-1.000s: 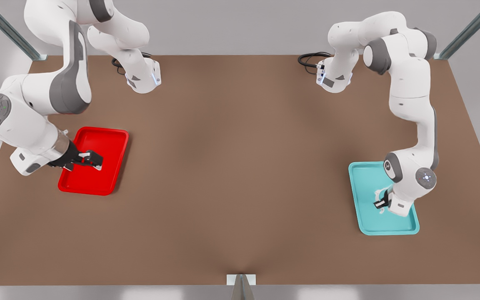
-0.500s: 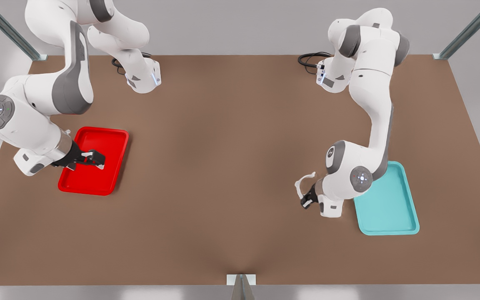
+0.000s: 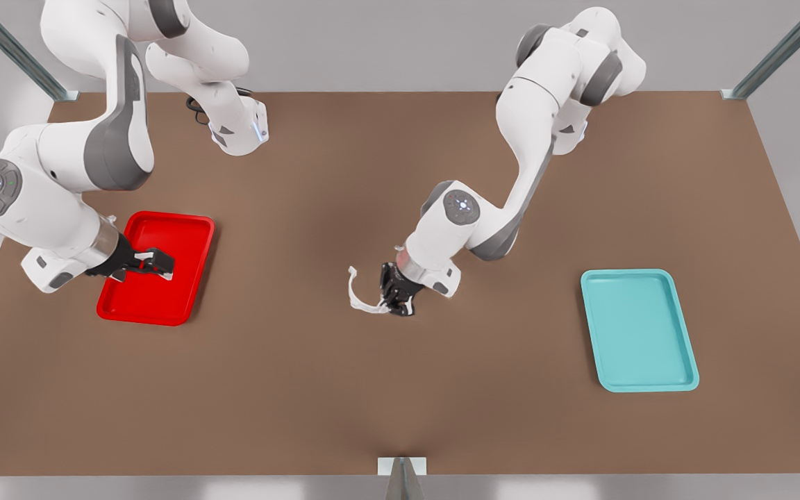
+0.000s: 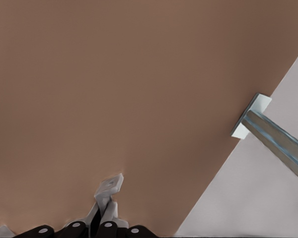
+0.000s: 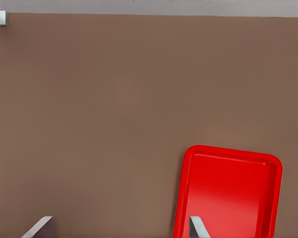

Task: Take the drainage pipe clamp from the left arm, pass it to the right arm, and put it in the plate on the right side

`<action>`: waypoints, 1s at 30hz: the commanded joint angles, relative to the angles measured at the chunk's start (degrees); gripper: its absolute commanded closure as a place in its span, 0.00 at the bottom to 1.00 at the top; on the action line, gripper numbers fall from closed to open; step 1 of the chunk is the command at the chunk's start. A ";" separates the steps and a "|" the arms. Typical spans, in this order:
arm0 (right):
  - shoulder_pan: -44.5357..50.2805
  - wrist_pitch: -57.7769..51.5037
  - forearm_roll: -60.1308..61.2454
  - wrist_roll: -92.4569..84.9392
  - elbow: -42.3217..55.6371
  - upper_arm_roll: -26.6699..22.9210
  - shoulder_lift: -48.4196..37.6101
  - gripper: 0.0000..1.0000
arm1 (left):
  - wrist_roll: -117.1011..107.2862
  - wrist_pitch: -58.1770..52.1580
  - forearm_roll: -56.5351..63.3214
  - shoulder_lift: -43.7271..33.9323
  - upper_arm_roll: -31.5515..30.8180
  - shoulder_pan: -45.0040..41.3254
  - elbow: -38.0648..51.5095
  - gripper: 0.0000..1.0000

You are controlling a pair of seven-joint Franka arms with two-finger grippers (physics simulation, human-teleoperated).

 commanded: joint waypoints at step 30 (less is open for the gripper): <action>16.66 11.29 -3.08 12.96 -0.51 6.87 8.37 0.00 | -79.98 11.41 -0.13 2.66 -4.89 -1.56 1.12 0.79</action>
